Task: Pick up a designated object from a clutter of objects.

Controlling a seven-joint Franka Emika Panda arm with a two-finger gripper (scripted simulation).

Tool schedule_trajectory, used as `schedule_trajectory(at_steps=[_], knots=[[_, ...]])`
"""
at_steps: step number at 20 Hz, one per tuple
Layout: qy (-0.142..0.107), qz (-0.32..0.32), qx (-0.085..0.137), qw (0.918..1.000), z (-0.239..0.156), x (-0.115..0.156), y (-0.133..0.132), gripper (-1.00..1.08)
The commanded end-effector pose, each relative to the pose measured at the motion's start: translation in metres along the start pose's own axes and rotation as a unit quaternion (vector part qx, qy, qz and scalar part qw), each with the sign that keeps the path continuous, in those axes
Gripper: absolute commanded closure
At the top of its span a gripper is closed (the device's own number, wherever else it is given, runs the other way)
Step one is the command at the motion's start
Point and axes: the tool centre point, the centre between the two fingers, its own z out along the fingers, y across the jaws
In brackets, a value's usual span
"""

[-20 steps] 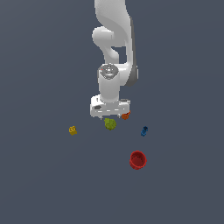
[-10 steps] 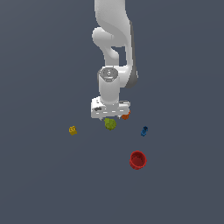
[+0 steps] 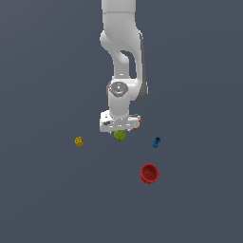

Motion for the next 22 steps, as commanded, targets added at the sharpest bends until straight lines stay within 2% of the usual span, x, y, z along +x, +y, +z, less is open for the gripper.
schedule_trajectory(at_steps=[1, 2, 3, 15, 22], knots=[[0.001, 0.0, 0.0, 1.0, 0.003, 0.0, 0.0, -0.92], [0.001, 0.0, 0.0, 1.0, 0.004, 0.0, 0.0, -0.92], [0.001, 0.0, 0.0, 1.0, 0.004, 0.0, 0.0, 1.08], [0.001, 0.0, 0.0, 1.0, 0.002, 0.001, 0.0, 1.08], [0.001, 0.0, 0.0, 1.0, -0.014, 0.008, 0.004, 1.08]])
